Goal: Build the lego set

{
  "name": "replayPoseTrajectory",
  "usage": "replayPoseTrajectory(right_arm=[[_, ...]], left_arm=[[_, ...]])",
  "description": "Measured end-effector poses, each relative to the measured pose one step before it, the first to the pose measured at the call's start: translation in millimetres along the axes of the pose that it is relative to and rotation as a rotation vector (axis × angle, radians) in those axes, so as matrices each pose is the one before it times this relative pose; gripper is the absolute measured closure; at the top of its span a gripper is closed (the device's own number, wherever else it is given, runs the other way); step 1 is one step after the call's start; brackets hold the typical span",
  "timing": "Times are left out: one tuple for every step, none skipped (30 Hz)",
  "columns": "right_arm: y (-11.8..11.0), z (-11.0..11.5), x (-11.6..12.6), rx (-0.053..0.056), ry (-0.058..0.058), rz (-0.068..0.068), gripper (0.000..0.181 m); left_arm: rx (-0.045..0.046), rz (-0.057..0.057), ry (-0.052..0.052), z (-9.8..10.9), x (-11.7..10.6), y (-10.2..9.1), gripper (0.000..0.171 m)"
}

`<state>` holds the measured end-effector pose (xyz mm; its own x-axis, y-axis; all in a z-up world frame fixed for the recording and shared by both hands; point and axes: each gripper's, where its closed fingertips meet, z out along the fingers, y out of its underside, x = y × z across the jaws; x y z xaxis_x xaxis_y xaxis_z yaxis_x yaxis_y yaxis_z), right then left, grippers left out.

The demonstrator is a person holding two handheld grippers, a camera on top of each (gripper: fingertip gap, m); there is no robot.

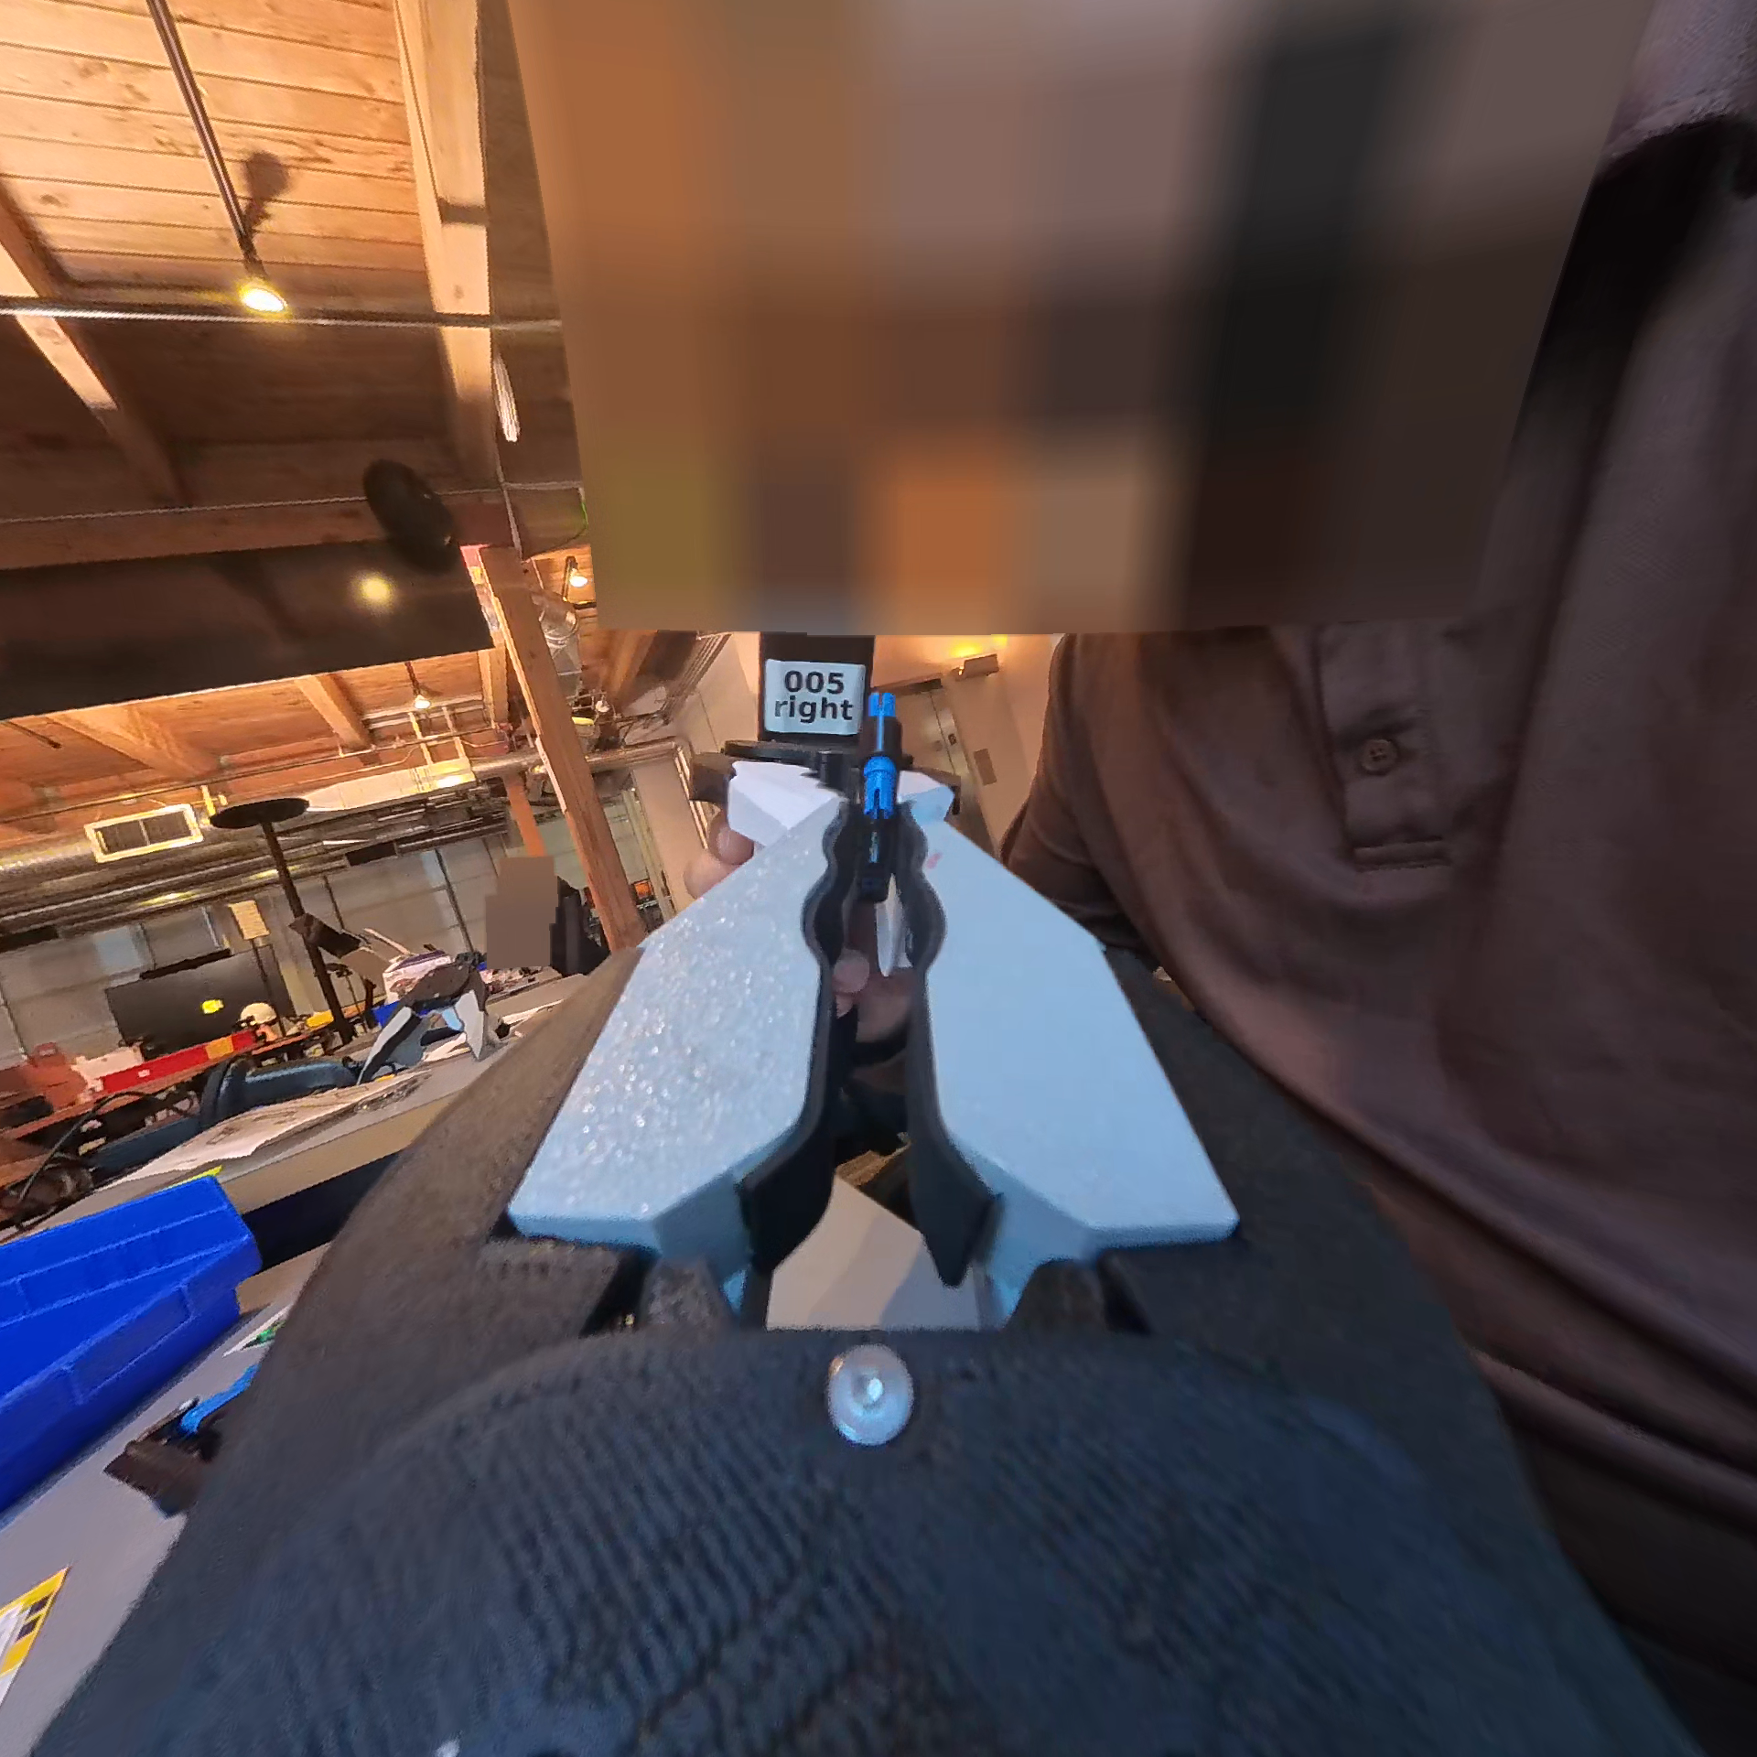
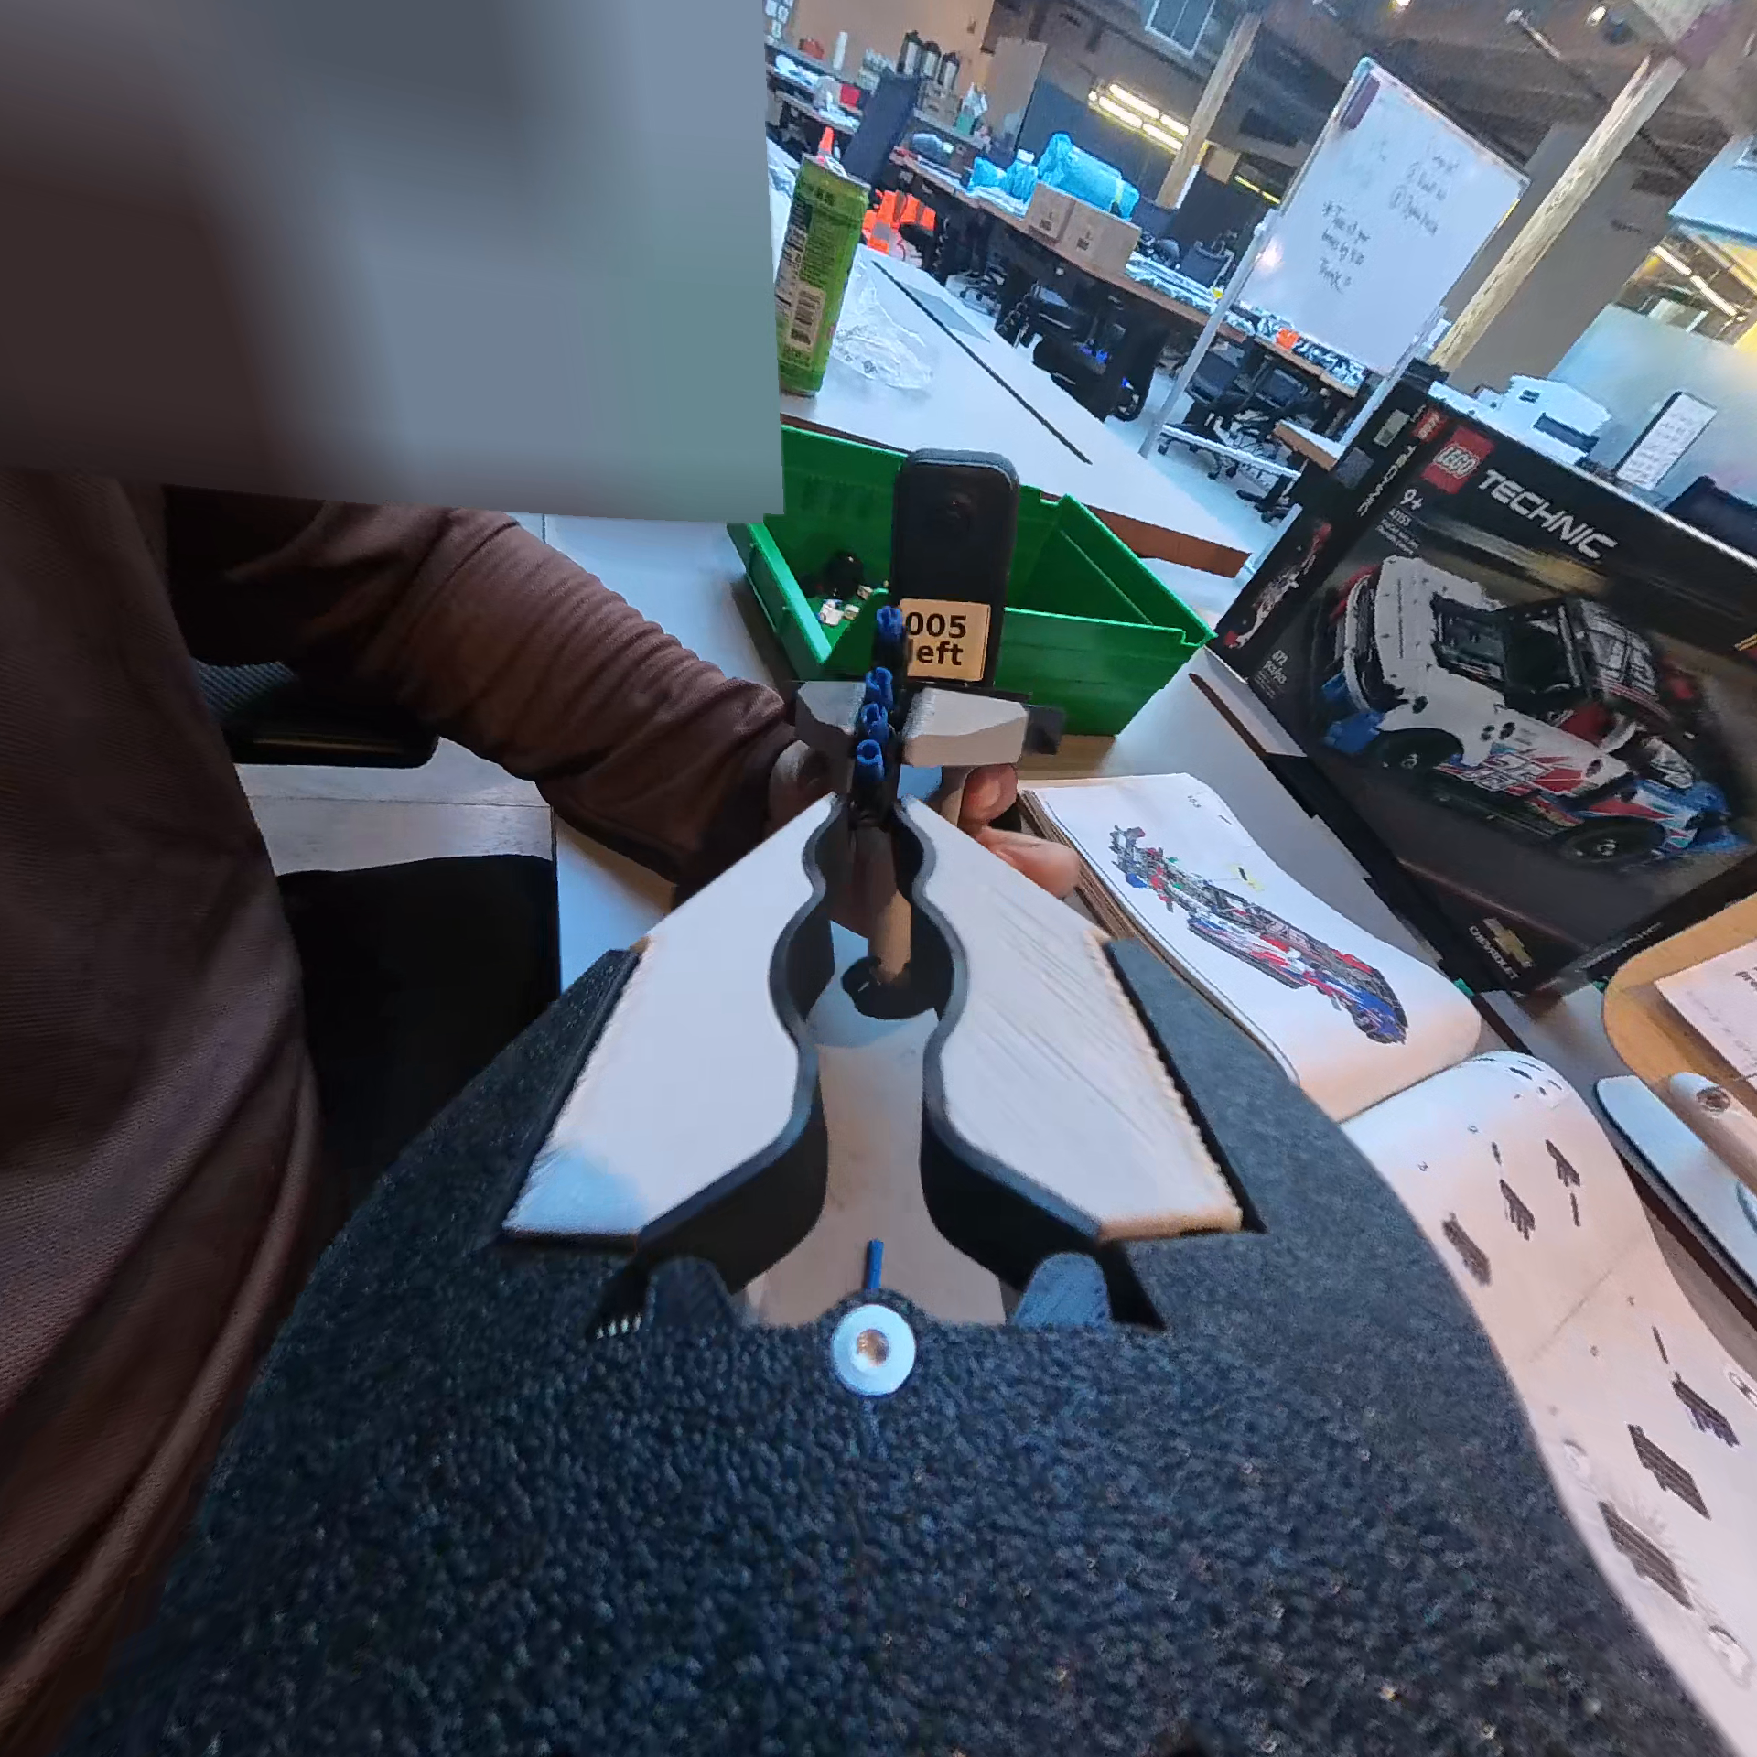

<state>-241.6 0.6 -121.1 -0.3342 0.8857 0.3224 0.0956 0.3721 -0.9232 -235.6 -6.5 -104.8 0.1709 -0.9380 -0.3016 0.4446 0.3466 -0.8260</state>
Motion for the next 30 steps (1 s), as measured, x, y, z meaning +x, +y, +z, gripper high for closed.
replayPoseTrajectory(right_arm=[[-0.89, 0.03, -0.74, 0.0048, -0.0066, 0.0086, 0.174], [-0.61, 0.11, -0.63, 0.0043, -0.0047, 0.0068, 0.173], [-0.63, 0.07, -0.79, 0.0039, -0.0036, 0.0036, 0.173], [-0.53, 0.22, -0.8, 0.0029, -0.0025, 0.0008, 0.173], [-0.27, 0.27, -0.51, 0.0016, 0.0007, -0.0015, 0.173], [-0.08, 0.07, -0.03, 0.0005, 0.0033, -0.0025, 0.173], [0.43, -0.12, 0.34, -0.0006, 0.0038, -0.0012, 0.173], [0.97, -0.27, 0.85, -0.0011, 0.0025, 0.0034, 0.173], [1.44, -0.36, 1.16, 0.0002, -0.0006, 0.0107, 0.174], [1.77, -0.49, 1.38, 0.0023, -0.0042, 0.018, 0.173], [1.65, -0.48, 1.35, 0.0046, -0.0057, 0.022, 0.173], [1.3, -0.48, 1.1, 0.005, -0.0058, 0.0208, 0.173], [1.0, -0.29, 0.74, 0.0039, -0.0051, 0.0151, 0.173], [0.51, -0.13, 0.34, 0.0027, -0.0034, 0.008, 0.173], [0.05, 0.12, -0.06, 0.0017, -0.0021, 0.0018, 0.173], [-0.37, 0.11, -0.45, 0.0013, -0.0016, -0.0022, 0.173], [-0.36, 0.33, -0.66, 0.0011, -0.0011, -0.0032, 0.173], [-0.39, 0.05, -0.62, 0.0013, -0.0018, -0.0019, 0.173], [-0.16, 0.14, -0.52, 0.0024, -0.0026, -0.0003, 0.173], [-0.24, 0.0, -0.87, 0.0031, -0.004, 0.001, 0.173], [-0.29, 0.12, -0.83, 0.0034, -0.0043, 0.0004, 0.172], [-0.45, 0.13, -0.97, 0.0032, -0.0033, -0.0011, 0.173], [-0.41, 0.16, -0.9, 0.0025, -0.0024, -0.0029, 0.172], [-0.42, 0.24, -0.92, 0.0018, -0.0012, -0.0053, 0.172], [-0.38, 0.15, -0.81, 0.0013, -0.0003, -0.007, 0.172], [-0.29, 0.11, -0.92, 0.0012, -0.0003, -0.0074, 0.172], [-0.49, 0.14, -0.88, 0.0013, -0.0007, -0.0063, 0.172], [-0.51, 0.41, -0.99, 0.0013, -0.0013, -0.0044, 0.172], [-0.59, 0.39, -0.83, 0.0006, -0.0007, -0.0029, 0.172], [-0.64, 0.36, -0.5, -0.0003, 0.0005, -0.0026, 0.172]], left_arm=[[0.00346, -0.001, 0.0035, 0.29, 0.72, -0.64, 0.166], [0.00182, -0.0007, 0.0025, 0.17, 0.55, -0.41, 0.166], [0.00156, -0.0001, 0.003, 0.16, 0.77, -0.44, 0.166], [0.00167, -0.0003, 0.0048, 0.08, 0.93, -0.46, 0.166], [0.00126, -0.0007, 0.0029, 0.05, 0.59, -0.37, 0.166], [0.00034, -0.0005, 0.0007, -0.06, 0.11, -0.09, 0.166], [-0.00069, -0.0015, -0.0015, -0.05, -0.39, 0.2, 0.166], [-0.00279, -0.0004, -0.0046, -0.26, -0.88, 0.82, 0.166], [-0.00466, -0.0002, -0.0068, -0.22, -1.36, 1.24, 0.166], [-0.0058, -0.0022, -0.007, -0.38, -1.47, 1.67, 0.166], [-0.0065, -0.0021, -0.0074, -0.34, -1.61, 1.84, 0.166], [-0.00557, -0.0021, -0.0057, -0.3, -1.33, 1.55, 0.166], [-0.00386, -0.0017, -0.0033, -0.17, -0.81, 1.0, 0.166], [-0.00276, 0.0002, -0.0019, -0.1, -0.46, 0.5, 0.166], [-0.00099, 0.0011, 0.0001, -0.03, 0.09, -0.01, 0.166], [0.00039, 0.0013, 0.0028, 0.02, 0.6, -0.4, 0.166], [0.00091, 0.0009, 0.0028, 0.05, 0.63, -0.47, 0.166], [-0.00001, 0.0019, 0.0026, 0.17, 0.66, -0.29, 0.166], [-0.00046, 0.0029, 0.0018, 0.22, 0.59, -0.22, 0.166], [-0.00027, 0.0029, 0.003, 0.19, 0.78, -0.17, 0.166], [0.00024, 0.002, 0.004, 0.27, 0.86, -0.29, 0.166], [0.00052, 0.0003, 0.004, 0.21, 0.86, -0.34, 0.166], [0.00017, 0.002, 0.0041, 0.23, 0.82, -0.4, 0.166], [-0.00094, 0.0031, 0.0038, 0.2, 0.96, -0.44, 0.167], [-0.00282, 0.0051, 0.0028, 0.29, 0.86, -0.25, 0.167], [-0.0039, 0.0057, 0.0029, 0.26, 0.89, -0.22, 0.166], [-0.00342, 0.006, 0.0036, 0.29, 0.96, -0.3, 0.166], [-0.0016, 0.0061, 0.004, 0.11, 1.08, -0.63, 0.166], [-0.00021, 0.0047, 0.004, 0.12, 0.87, -0.52, 0.167], [0.00095, 0.0028, 0.0019, -0.07, 0.56, -0.52, 0.166]])
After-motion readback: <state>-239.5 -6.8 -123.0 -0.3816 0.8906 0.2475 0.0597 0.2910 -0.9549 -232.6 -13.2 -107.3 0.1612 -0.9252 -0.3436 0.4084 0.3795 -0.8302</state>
